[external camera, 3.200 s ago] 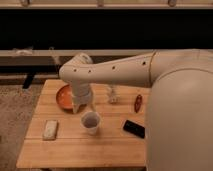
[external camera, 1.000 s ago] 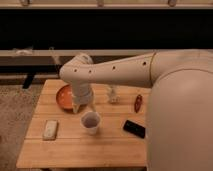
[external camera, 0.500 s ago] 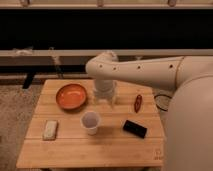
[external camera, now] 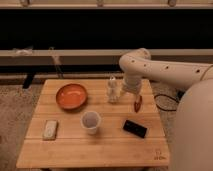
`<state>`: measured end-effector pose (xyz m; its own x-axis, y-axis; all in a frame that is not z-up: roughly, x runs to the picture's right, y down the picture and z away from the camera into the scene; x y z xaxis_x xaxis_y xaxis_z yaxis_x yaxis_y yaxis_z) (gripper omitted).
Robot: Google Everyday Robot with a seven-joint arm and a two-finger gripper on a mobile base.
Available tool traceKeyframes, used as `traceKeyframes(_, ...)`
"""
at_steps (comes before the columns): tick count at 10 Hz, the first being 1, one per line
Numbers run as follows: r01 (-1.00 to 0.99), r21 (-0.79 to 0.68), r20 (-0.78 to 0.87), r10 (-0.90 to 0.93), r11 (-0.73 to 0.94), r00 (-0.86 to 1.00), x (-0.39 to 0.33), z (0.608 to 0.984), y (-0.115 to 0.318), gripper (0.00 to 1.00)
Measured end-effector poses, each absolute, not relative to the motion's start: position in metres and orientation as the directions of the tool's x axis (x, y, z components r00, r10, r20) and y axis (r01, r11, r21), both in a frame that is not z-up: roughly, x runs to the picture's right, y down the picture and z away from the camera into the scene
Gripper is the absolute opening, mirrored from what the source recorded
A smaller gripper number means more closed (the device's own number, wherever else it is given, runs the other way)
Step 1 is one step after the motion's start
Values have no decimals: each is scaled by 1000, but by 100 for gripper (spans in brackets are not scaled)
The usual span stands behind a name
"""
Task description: Drag the pepper across the table
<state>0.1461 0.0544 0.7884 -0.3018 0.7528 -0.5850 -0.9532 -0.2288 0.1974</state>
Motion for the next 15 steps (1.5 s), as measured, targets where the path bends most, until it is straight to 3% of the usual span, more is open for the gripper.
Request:
traceKeyframes(7, -931, 196, -612, 703, -308, -362, 198, 876, 99, 65)
traceKeyframes(15, -921, 217, -658, 648, -324, -383, 209, 910, 113, 65)
